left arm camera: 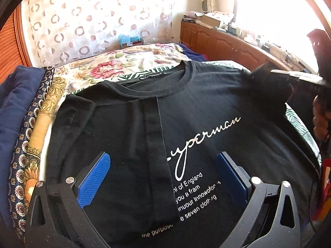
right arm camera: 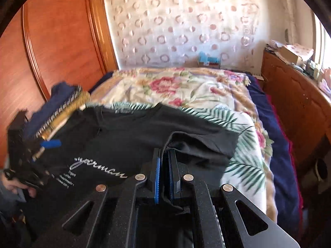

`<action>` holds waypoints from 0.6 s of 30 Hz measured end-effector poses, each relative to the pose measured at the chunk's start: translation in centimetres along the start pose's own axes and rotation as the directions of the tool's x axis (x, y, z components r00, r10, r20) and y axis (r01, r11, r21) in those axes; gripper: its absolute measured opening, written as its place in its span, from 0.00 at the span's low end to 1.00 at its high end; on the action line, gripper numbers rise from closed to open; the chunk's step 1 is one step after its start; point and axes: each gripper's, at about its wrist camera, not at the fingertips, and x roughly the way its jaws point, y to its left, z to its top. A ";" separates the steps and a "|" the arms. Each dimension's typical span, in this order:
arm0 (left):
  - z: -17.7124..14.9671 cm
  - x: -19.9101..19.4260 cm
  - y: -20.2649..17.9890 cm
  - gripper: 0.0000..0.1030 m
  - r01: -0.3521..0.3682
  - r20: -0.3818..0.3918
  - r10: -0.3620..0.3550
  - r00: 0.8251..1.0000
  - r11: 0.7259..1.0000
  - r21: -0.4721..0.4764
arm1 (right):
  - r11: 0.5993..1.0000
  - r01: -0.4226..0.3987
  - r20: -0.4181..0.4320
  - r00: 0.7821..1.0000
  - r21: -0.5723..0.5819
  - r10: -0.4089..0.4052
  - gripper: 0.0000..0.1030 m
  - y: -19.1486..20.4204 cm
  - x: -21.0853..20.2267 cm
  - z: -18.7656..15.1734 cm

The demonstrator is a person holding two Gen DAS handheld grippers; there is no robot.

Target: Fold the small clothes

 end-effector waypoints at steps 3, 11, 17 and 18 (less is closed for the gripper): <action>-0.1 -0.4 0.3 1.00 0.033 -0.003 -0.033 0.999 0.999 -0.016 | 1.000 -0.019 -0.010 1.000 0.009 0.019 0.28 -0.2 0.3 -0.3; -0.2 -0.8 0.2 1.00 0.047 0.026 -0.047 0.999 0.999 -0.006 | 0.991 0.029 -0.060 0.998 0.127 -0.021 0.42 -4.1 0.3 0.0; 0.1 -1.1 0.4 1.00 0.033 0.039 -0.033 0.999 0.999 -0.007 | 0.983 0.014 -0.092 0.996 0.184 0.003 0.42 -4.8 3.7 2.5; 0.0 -1.2 0.5 1.00 0.030 0.039 -0.030 0.999 1.000 -0.006 | 0.984 0.020 -0.100 0.995 0.176 -0.002 0.42 -4.7 4.5 3.0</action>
